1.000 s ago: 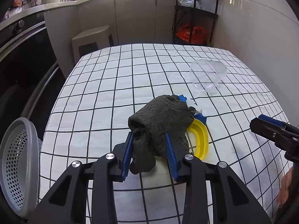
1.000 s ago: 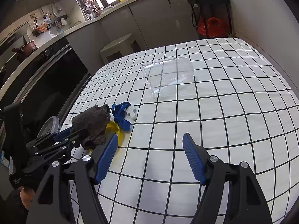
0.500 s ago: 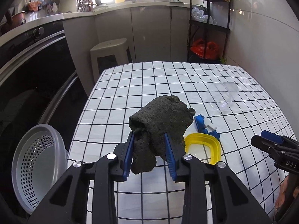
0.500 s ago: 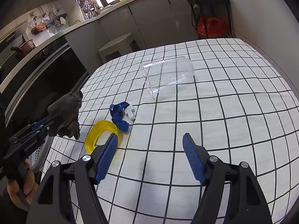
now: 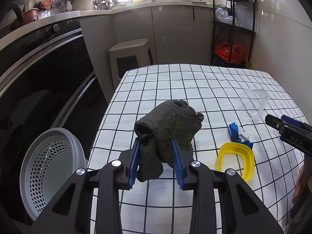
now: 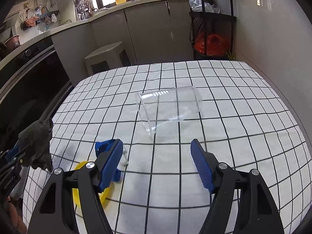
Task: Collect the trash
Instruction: 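Grasp the clear plastic cup by its rim with the right tool, then carry the cloth and plastic cup to the grey basket and open both tools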
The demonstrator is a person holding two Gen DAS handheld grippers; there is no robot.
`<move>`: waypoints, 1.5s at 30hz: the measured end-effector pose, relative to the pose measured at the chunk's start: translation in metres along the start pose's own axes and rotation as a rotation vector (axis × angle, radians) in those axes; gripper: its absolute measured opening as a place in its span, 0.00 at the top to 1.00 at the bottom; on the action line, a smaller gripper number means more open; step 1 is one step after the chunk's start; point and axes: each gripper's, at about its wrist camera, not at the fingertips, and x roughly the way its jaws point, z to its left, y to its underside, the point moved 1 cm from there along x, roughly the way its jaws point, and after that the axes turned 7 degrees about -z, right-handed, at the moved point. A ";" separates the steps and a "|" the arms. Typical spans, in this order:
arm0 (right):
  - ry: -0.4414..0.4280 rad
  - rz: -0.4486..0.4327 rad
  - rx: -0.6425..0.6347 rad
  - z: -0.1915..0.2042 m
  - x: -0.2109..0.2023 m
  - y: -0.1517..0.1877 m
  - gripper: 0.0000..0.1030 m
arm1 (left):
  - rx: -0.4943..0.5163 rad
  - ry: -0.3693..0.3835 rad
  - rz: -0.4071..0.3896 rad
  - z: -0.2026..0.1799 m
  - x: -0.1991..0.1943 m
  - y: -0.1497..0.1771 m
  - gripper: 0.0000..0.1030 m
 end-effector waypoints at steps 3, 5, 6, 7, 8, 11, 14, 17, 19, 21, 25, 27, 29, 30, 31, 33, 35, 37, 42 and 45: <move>0.073 -0.007 -0.012 0.009 0.016 -0.009 0.33 | -0.014 -0.004 0.014 0.008 0.005 0.001 0.70; 0.114 -0.002 -0.006 0.011 0.026 -0.014 0.33 | -0.022 -0.008 0.023 0.012 0.007 0.002 0.70; 0.133 0.001 -0.006 0.011 0.032 -0.015 0.33 | -0.025 -0.007 0.026 0.014 0.007 0.003 0.70; 0.147 0.001 -0.004 0.012 0.036 -0.017 0.33 | -0.027 -0.005 0.027 0.015 0.007 0.003 0.70; 0.163 0.001 -0.001 0.013 0.040 -0.018 0.33 | -0.028 -0.005 0.026 0.017 0.006 0.004 0.70; 0.218 0.000 0.000 0.013 0.051 -0.022 0.33 | -0.030 -0.004 0.025 0.019 0.006 0.004 0.70; 0.246 0.004 0.001 0.012 0.059 -0.024 0.34 | -0.036 -0.002 0.025 0.022 0.004 0.004 0.70; 0.262 0.008 -0.006 0.014 0.064 -0.022 0.46 | -0.042 0.002 0.023 0.024 0.002 0.003 0.70; 0.265 0.021 -0.003 0.012 0.065 -0.020 0.64 | -0.044 0.004 0.017 0.024 0.000 0.002 0.70; 0.249 0.029 0.005 0.010 0.063 -0.017 0.80 | -0.046 0.006 0.014 0.025 -0.001 0.002 0.70; 0.210 0.010 0.012 0.006 0.052 -0.014 0.95 | -0.052 0.010 0.009 0.026 -0.004 0.001 0.70; 0.189 -0.004 0.016 0.006 0.042 -0.010 0.95 | -0.057 0.012 0.005 0.028 -0.006 0.000 0.70; 0.158 -0.011 0.026 0.005 0.031 -0.007 0.95 | -0.059 0.014 0.000 0.029 -0.008 0.000 0.70; 0.146 -0.012 0.032 0.005 0.025 -0.006 0.95 | -0.060 0.016 -0.003 0.029 -0.010 -0.001 0.70; 0.131 -0.013 0.041 0.006 0.019 -0.004 0.95 | -0.061 0.018 -0.006 0.030 -0.011 -0.002 0.70; 0.107 -0.016 0.057 0.007 0.007 -0.002 0.95 | -0.064 0.020 -0.012 0.032 -0.015 -0.002 0.70; 0.091 -0.024 0.062 0.012 -0.006 0.001 0.95 | -0.066 0.021 -0.021 0.034 -0.020 -0.003 0.70; 0.075 -0.028 0.063 0.017 -0.019 0.005 0.95 | -0.066 0.021 -0.035 0.036 -0.026 -0.003 0.70; 0.038 -0.026 0.051 0.038 -0.047 0.019 0.95 | -0.064 0.015 -0.060 0.044 -0.041 -0.001 0.70; 0.011 -0.020 0.041 0.053 -0.064 0.032 0.95 | -0.064 0.007 -0.069 0.052 -0.051 0.004 0.70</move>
